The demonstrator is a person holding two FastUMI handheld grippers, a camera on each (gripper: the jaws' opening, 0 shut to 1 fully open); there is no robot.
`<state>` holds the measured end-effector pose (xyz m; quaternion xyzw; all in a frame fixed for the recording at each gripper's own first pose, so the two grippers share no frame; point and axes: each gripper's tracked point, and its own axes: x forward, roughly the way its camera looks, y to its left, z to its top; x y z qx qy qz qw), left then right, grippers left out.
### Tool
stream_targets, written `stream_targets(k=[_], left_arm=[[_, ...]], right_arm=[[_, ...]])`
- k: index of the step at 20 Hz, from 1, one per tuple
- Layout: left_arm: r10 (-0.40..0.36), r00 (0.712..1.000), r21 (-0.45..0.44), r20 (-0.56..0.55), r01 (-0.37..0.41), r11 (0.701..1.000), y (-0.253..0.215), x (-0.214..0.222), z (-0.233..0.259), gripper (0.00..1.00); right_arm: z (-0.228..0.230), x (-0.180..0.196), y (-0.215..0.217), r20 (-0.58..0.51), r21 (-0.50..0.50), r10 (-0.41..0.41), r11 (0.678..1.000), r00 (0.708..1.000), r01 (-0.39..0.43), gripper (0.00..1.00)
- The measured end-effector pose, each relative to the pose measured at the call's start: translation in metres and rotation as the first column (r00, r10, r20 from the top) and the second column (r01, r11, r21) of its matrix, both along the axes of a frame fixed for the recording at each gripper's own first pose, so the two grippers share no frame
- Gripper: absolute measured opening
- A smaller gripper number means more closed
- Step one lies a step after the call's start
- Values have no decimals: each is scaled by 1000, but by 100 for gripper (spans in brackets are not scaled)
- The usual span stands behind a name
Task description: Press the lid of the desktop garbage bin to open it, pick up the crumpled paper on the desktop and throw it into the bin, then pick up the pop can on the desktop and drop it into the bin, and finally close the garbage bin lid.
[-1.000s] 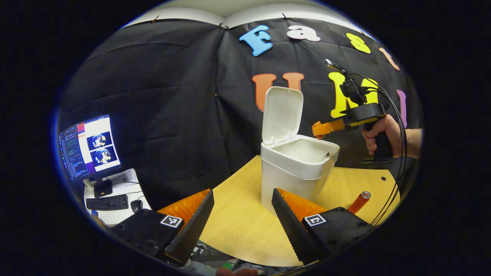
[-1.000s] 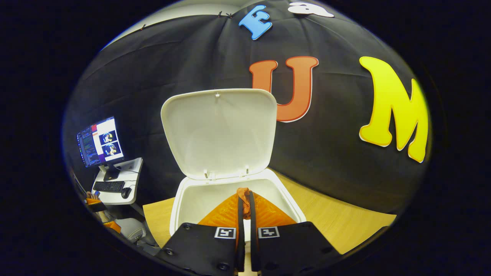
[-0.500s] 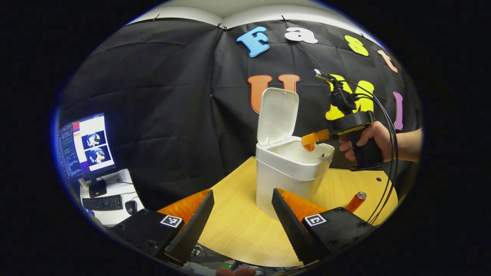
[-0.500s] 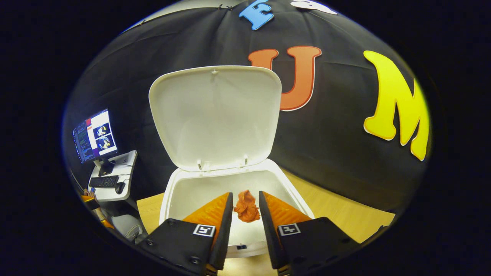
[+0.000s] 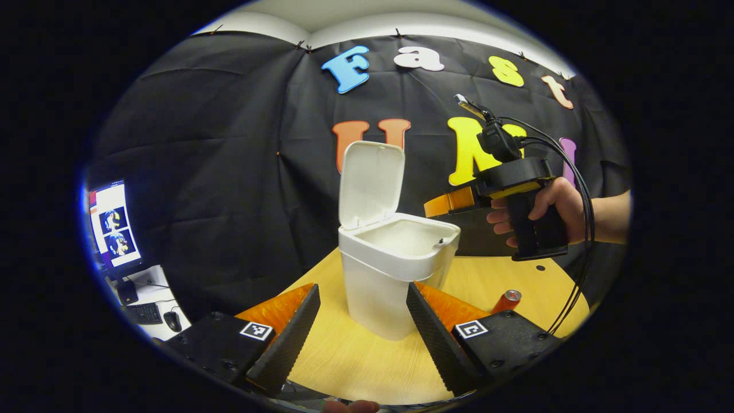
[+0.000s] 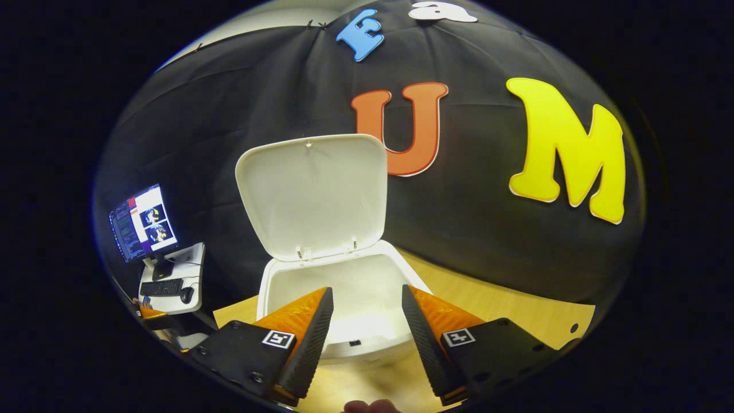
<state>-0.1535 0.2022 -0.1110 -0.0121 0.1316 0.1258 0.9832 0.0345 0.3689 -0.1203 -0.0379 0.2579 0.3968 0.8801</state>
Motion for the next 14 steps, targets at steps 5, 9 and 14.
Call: stream_targets(k=[5,9,14], left_arm=[[-190,982,-7,25,190,982,-61,25,-1,99],[-311,950,-39,16,312,949,-113,39,-16,99],[-464,886,-79,-12,462,884,-182,57,-45,99]], right_arm=[[16,-6,-79,71,-3,-88,996,994,89,81],[19,-11,-167,140,-40,-216,974,966,223,84],[-1,-35,-299,190,-140,-394,896,899,422,93]])
